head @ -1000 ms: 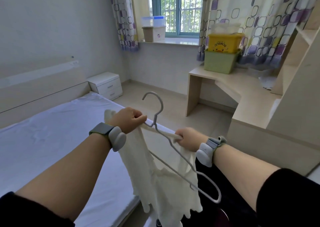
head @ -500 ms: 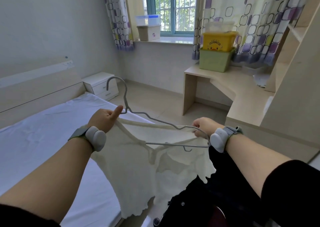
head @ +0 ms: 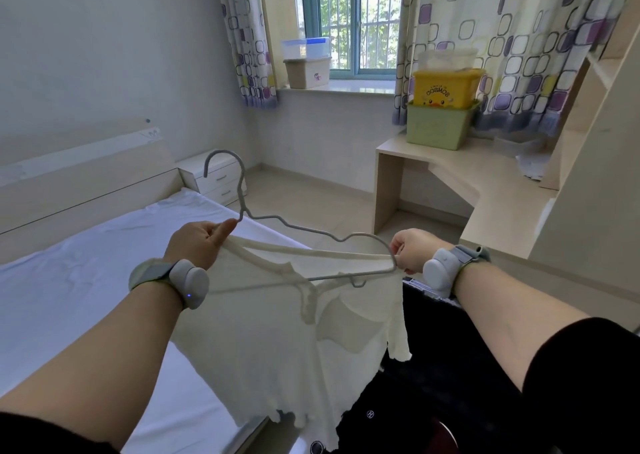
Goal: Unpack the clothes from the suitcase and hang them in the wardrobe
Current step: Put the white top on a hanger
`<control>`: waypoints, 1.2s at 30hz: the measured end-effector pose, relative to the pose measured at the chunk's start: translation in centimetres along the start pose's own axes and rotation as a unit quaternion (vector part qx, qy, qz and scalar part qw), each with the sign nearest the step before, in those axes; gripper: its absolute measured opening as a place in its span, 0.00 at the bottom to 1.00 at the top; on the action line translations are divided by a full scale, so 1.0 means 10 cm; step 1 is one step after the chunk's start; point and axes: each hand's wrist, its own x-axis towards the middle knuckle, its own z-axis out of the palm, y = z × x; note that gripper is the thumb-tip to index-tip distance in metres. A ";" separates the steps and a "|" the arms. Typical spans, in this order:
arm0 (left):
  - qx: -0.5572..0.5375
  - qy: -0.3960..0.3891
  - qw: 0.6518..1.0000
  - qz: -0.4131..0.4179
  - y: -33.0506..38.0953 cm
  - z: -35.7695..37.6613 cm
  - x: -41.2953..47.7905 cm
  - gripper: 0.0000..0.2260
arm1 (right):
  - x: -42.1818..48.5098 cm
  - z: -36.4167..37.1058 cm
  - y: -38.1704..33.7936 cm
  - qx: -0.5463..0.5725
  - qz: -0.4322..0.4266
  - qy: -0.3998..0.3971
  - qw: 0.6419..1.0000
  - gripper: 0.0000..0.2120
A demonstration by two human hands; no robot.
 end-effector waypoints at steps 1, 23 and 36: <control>0.001 0.002 1.000 -0.002 -0.01 -0.02 -0.01 0.24 | 0.00 0.00 -0.01 0.011 0.002 -0.011 1.000 0.06; 0.148 0.060 0.984 0.082 -0.02 -0.24 -0.36 0.35 | -0.21 -0.11 -0.48 0.079 0.001 0.072 0.994 0.10; 0.032 -0.004 0.999 0.039 0.14 -0.57 -0.62 0.18 | -0.60 0.18 -1.66 0.074 -0.260 0.122 0.955 0.08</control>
